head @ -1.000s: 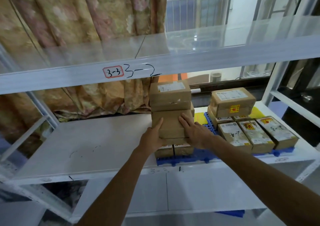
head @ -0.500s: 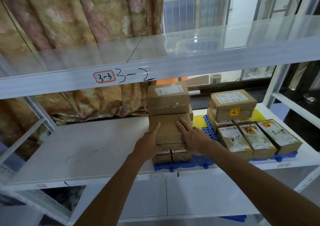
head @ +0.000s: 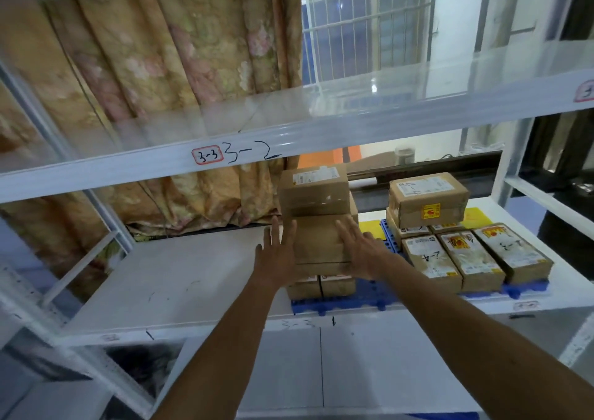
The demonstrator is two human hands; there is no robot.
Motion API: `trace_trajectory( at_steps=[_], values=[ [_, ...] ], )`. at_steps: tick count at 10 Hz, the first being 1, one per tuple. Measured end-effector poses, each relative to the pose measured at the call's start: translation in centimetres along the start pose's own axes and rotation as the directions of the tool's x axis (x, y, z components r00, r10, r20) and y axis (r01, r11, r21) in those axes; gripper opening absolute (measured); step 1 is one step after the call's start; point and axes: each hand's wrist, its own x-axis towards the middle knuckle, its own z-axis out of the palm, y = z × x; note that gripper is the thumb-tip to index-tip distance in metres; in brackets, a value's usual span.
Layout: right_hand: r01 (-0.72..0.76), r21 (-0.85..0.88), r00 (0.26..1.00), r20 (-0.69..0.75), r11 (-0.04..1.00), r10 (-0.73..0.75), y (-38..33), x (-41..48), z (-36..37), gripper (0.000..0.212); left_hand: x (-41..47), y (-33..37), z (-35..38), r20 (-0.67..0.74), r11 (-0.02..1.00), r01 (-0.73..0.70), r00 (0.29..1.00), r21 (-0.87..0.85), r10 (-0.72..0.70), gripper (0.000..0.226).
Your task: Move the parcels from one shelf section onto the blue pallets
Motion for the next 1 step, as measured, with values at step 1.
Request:
trace_trajectory(
  at_steps=[1],
  values=[
    [-0.04,-0.013,0.999,-0.015,0.999,0.04,-0.22,-2.51,-0.84,0.12,-2.07,-0.2,-1.03,-0.007,0.999,-0.028,1.0,-0.023,0.028,0.122]
  ],
)
